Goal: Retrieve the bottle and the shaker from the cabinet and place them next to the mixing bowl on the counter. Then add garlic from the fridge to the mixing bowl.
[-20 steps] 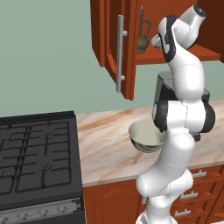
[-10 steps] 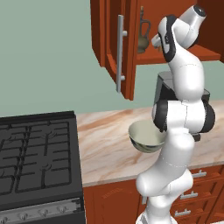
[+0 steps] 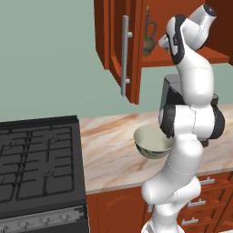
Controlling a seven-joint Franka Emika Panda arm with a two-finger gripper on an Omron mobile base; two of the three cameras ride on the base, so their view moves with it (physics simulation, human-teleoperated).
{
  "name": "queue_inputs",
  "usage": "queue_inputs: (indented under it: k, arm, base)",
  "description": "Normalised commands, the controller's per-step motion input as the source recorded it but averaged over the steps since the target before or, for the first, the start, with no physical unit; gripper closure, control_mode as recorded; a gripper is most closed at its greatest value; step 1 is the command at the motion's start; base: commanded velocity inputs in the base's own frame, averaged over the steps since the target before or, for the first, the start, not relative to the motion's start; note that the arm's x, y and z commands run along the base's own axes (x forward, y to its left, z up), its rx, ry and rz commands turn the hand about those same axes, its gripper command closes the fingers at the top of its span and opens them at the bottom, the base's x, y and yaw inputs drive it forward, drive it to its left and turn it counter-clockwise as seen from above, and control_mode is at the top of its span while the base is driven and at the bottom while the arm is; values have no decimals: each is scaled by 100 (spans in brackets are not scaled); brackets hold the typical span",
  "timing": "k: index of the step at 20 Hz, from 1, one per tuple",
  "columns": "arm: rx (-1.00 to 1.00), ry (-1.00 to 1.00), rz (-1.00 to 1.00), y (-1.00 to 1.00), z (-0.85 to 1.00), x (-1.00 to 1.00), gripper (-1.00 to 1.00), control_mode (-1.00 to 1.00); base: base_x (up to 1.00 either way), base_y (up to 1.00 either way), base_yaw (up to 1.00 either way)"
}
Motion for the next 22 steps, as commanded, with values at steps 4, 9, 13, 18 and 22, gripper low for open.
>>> queue_inputs:
  k: [4,9,13,18,22]
  arm:
    - [5,-26,9,0,6,-100,100,-100]
    - [0,-14,11,0,12,-100,100,-100]
    - [0,-1,14,0,-13,-100,100,-100]
    - [0,-1,19,0,-13,-95,100,-100]
    - [0,0,22,0,-35,-95,100,-100]
  base:
    - [0,0,0]
    - [0,0,0]
    - [0,0,0]
    - [0,0,0]
    - [0,0,0]
